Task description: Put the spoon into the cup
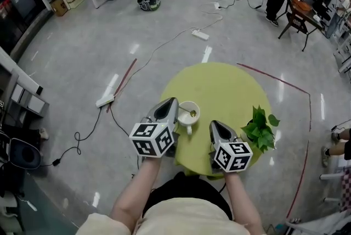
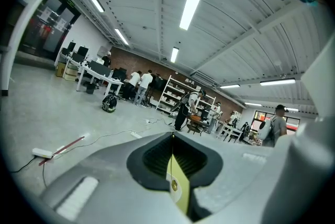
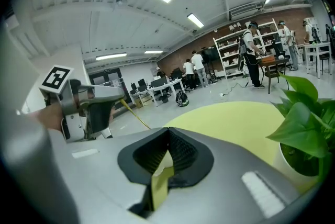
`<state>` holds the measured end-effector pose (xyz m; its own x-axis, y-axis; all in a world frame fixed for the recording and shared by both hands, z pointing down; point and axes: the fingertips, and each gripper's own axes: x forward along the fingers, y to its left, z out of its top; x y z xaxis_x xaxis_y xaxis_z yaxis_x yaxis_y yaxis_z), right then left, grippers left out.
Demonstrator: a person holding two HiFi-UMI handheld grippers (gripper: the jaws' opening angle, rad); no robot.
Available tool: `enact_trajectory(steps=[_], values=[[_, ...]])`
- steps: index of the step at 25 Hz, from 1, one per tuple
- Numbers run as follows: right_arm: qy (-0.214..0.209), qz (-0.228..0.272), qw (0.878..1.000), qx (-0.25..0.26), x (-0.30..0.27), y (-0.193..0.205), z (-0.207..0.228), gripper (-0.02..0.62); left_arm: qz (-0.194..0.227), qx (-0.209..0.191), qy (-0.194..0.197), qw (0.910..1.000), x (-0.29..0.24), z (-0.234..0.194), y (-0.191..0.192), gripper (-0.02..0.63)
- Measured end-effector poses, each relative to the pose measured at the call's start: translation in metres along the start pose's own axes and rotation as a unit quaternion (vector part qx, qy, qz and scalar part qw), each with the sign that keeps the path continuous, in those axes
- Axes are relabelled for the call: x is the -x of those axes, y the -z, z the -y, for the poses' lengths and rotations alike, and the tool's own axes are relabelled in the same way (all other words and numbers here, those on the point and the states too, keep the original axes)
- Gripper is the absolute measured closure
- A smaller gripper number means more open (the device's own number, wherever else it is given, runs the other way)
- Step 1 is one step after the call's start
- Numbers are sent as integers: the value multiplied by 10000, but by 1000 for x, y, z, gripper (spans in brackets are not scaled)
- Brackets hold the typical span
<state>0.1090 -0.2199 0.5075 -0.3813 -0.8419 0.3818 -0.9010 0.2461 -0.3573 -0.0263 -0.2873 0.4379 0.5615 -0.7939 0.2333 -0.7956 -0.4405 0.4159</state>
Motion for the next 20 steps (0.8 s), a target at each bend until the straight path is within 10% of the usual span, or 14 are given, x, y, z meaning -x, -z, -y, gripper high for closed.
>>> enact_trajectory(steps=[20], values=[[-183, -431, 9989, -20, -25, 21, 13, 595, -423, 200, -473, 9978, -26, -29, 47, 601]])
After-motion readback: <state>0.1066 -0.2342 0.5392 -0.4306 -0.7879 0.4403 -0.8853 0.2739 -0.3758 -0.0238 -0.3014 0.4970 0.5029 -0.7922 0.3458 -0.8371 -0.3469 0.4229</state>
